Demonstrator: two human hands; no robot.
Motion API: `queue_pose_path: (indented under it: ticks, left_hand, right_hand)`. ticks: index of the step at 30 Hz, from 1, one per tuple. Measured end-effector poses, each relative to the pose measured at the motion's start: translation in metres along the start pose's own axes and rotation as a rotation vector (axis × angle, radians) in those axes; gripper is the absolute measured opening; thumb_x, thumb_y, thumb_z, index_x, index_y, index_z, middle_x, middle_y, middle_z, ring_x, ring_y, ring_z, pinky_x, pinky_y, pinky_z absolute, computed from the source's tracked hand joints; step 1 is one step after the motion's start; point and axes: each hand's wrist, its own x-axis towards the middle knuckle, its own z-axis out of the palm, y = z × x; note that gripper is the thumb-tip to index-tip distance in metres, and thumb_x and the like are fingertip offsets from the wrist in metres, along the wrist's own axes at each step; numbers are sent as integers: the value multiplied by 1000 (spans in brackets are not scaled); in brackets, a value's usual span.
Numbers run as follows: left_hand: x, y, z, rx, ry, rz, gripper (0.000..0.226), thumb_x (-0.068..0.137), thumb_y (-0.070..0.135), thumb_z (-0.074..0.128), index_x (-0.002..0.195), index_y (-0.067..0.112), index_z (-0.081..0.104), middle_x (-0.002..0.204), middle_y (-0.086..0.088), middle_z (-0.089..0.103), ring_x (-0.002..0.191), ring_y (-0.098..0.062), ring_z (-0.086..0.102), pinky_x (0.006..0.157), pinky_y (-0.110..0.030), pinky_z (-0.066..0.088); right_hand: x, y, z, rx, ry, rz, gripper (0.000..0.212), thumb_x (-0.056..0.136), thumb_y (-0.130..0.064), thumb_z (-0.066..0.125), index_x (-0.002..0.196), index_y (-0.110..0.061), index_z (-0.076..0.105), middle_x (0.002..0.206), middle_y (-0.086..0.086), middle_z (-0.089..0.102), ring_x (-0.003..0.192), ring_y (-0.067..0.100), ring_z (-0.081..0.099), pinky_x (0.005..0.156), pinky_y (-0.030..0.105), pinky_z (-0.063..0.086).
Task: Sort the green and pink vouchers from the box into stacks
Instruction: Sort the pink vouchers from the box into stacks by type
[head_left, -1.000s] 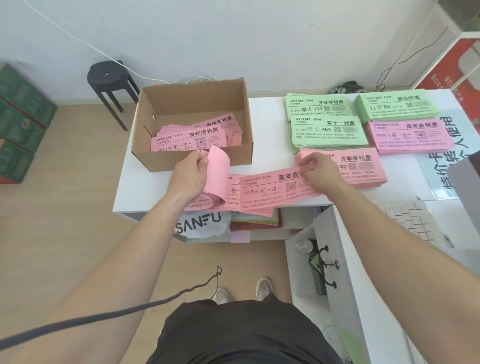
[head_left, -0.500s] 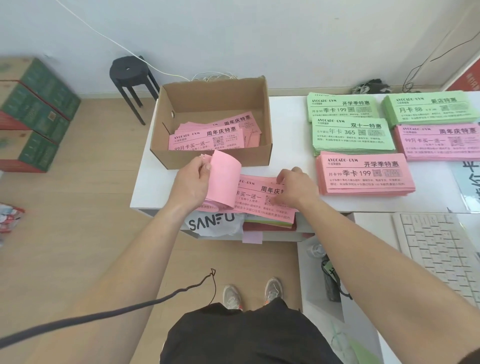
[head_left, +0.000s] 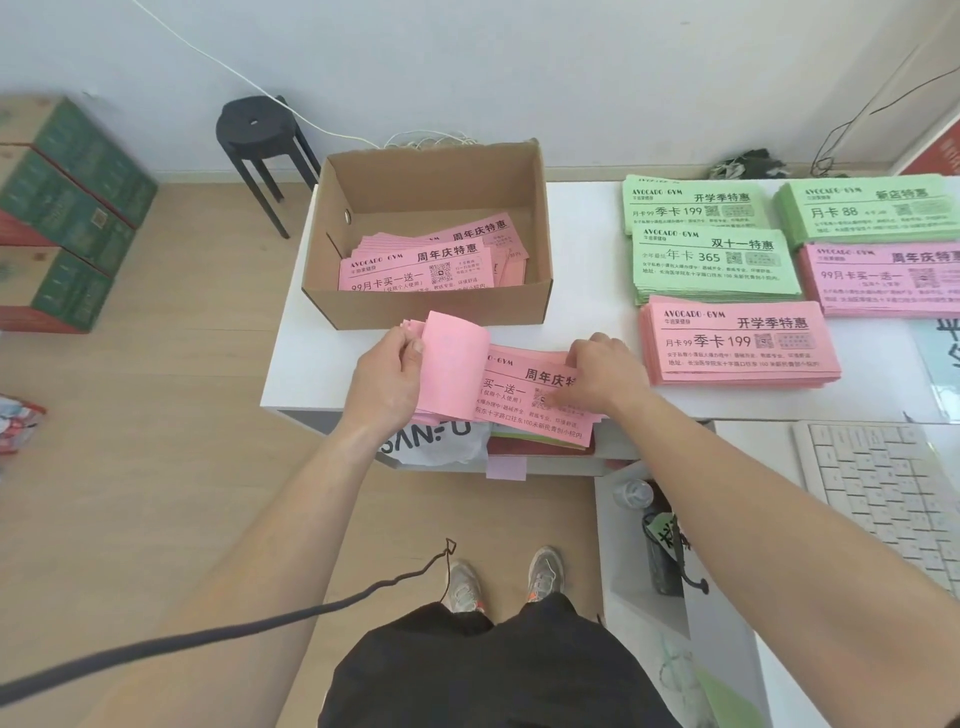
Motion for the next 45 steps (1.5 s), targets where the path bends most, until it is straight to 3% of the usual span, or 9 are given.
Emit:
queue_pose_path:
  ticks: [5,13,16,26,30,34,38,43,45]
  left_hand:
    - [-3,-4,6,-13,13,-30,23,107,24,40,93,10,53,83,2,58,79,-22,50,63,-31,33]
    - [-7,-1,18,-10,-12,-38,20,107,27,40,91,21,51,111,-9,64,91,-25,54,69,-32,34]
    - [-12,5,22,0,-15,-28,21,107,26,39,95,15,53,95,1,60,93,-32,58,69,-34,38]
    - [-25,27,57,97,15,7,23,105,25,41,87,12,47,83,-3,56,79,-29,52,66,-36,28]
    - [-24,30,64,73,-29,21,21,106,23,40,93,11,52,114,-8,66,103,-33,58,76,-35,38]
    - [-23,28,67,-77,-77,40,22,106,19,40,87,13,50,145,-2,55,133,-18,48,88,-49,52]
    - [-20,23,67,-130,-115,18,24,104,20,42,82,17,50,122,7,59,122,-19,56,79,-59,55]
    - [-18,26,66,-158,-145,37,33,103,10,46,74,25,45,81,13,54,87,-17,54,71,-22,40]
    - [-17,23,67,-187,-158,42,34,103,10,46,74,26,45,91,10,62,95,-10,57,75,-20,37]
  right_hand:
    - [-14,6,9,172,46,98,45,76,-49,83,105,-25,57,101,-4,68,90,20,61,68,33,48]
    - [-59,3,42,591,205,361,40,83,-38,74,117,-28,57,106,-10,72,97,20,69,80,39,55]
    - [-80,-3,56,679,257,420,32,88,-38,73,114,-25,59,105,-11,71,96,16,66,74,33,49]
    - [-88,-36,68,1008,261,133,23,95,-16,56,114,-23,69,99,-14,71,84,-4,64,75,19,53]
    - [-81,-49,65,1094,197,107,17,96,-23,52,104,-28,65,93,-14,70,86,12,67,81,46,59]
    - [-79,-56,58,1183,156,89,20,96,-27,47,103,-37,64,98,-17,70,97,14,67,86,52,58]
    - [-79,-54,60,1247,120,94,19,90,-40,49,99,-46,65,100,-12,73,98,22,71,82,55,60]
    - [-80,-54,56,1331,94,92,14,90,-37,57,96,-42,68,100,0,74,94,28,73,72,56,62]
    - [-79,-54,55,1345,89,93,14,91,-36,57,98,-41,68,100,-1,74,94,25,74,75,56,62]
